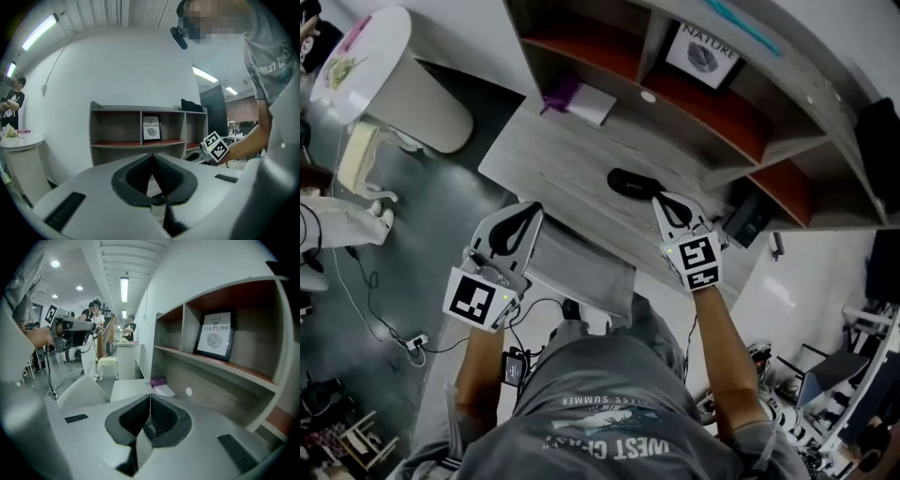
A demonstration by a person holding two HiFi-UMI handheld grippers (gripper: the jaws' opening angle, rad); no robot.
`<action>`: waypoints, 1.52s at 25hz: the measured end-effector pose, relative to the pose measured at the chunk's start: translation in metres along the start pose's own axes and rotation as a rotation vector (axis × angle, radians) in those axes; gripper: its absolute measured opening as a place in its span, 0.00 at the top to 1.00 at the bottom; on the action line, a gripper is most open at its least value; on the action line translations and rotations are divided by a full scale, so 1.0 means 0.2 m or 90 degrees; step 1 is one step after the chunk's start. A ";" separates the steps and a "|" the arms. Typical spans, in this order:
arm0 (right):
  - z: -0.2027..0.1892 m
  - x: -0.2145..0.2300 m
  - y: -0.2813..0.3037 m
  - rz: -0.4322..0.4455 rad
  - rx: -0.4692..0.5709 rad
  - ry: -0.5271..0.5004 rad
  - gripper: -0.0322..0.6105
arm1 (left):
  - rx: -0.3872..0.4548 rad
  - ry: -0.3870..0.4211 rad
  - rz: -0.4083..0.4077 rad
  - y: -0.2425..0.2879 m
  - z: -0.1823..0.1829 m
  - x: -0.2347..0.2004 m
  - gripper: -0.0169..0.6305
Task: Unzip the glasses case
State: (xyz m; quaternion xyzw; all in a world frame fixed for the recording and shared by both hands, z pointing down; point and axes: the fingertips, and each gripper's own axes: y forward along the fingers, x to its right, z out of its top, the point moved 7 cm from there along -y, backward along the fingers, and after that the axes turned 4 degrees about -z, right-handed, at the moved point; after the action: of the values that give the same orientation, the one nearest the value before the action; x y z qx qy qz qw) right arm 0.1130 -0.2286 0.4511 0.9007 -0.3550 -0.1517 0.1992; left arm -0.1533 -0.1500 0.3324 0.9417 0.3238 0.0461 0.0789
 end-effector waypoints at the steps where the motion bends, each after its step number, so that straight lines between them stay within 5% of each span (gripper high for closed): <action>1: -0.03 0.01 0.04 0.007 -0.007 -0.012 0.93 | -0.004 -0.003 0.004 0.01 -0.02 0.00 0.98; 11: -0.42 0.05 0.39 0.070 -0.063 -0.160 0.90 | -0.045 -0.035 0.036 0.06 -0.18 0.01 0.98; 25: -0.85 0.06 0.75 0.162 -0.160 -0.328 0.66 | -0.092 -0.076 0.073 0.05 -0.35 0.00 0.98; 32: -0.87 0.11 0.84 0.137 -0.142 -0.345 0.50 | -0.102 -0.089 0.072 0.07 -0.40 -0.01 0.98; 38: -0.87 0.19 0.95 0.100 -0.149 -0.342 0.48 | -0.107 -0.093 0.068 0.08 -0.42 -0.02 0.98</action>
State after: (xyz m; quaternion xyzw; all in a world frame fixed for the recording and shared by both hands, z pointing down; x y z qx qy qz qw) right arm 0.1012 -0.3379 0.6872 0.7692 -0.4432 -0.4085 0.2121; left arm -0.1576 -0.1547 0.4177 0.9485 0.2615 0.0087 0.1786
